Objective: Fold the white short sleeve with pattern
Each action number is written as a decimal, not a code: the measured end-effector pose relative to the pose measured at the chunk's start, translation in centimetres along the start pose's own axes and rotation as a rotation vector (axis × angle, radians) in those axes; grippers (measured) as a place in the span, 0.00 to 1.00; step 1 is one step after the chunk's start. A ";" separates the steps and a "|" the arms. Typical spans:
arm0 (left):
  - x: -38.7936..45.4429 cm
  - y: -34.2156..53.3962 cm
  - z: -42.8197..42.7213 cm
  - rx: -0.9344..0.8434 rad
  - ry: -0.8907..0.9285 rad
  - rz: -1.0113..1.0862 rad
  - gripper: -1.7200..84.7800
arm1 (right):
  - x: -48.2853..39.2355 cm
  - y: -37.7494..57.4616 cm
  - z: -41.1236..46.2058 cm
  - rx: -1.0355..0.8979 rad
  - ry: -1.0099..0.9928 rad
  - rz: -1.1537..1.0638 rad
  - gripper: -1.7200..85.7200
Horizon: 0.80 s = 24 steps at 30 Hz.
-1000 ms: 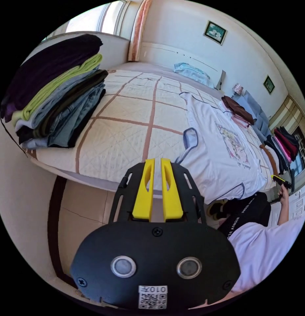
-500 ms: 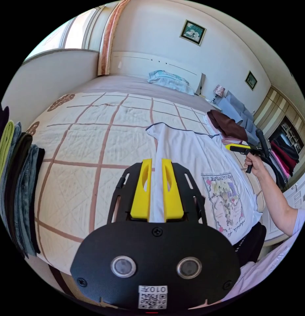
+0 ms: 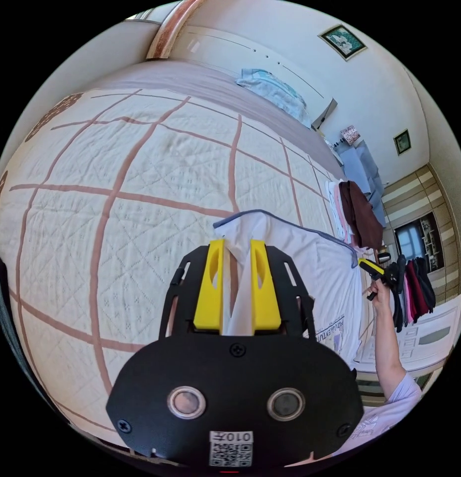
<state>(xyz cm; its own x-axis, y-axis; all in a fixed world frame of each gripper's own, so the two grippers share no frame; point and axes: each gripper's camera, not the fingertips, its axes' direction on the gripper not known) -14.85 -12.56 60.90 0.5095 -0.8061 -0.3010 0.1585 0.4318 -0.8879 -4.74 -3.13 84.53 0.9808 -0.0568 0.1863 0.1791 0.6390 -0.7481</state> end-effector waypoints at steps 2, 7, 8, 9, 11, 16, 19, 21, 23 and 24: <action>-0.3 -0.8 0.5 -0.002 0.025 -0.026 0.10 | 0.0 -0.2 0.4 0.001 -0.006 -0.014 0.04; -1.5 -2.5 1.8 -0.012 0.176 -0.100 0.07 | -0.8 -0.1 0.4 0.015 0.026 -0.039 0.05; -1.3 -2.7 2.2 -0.036 0.169 -0.103 0.05 | -0.9 -0.1 0.4 0.013 0.027 -0.042 0.05; -1.1 -2.7 2.1 -0.030 0.152 -0.099 0.04 | -1.0 0.0 0.3 0.011 0.033 -0.047 0.05; -0.4 -2.7 1.0 0.022 0.103 -0.076 0.03 | -1.0 0.3 0.0 0.022 0.038 -0.062 0.05; 4.0 -4.4 -3.4 0.125 -0.164 0.121 0.02 | 0.4 1.0 -1.9 0.084 -0.027 -0.048 0.05; 8.1 -5.5 -2.1 0.066 -0.399 0.288 0.02 | 0.0 0.4 -0.8 0.054 0.019 -0.050 0.05; 8.7 -5.5 1.6 -0.028 -0.507 0.296 0.02 | -0.6 0.1 0.5 0.013 0.056 -0.065 0.05; 7.8 -4.9 4.0 -0.074 -0.494 0.245 0.02 | -1.2 0.3 1.3 0.000 0.091 -0.073 0.05; 7.2 -4.3 5.1 -0.080 -0.468 0.217 0.02 | -1.4 0.6 1.2 0.014 0.117 -0.071 0.05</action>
<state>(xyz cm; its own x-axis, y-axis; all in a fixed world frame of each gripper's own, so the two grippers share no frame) -7.54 -18.12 64.30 0.8501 -0.4260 -0.3096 -0.0488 0.5217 -0.8517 -6.08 -1.77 84.60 0.9680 -0.1914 0.1623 0.2485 0.6404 -0.7267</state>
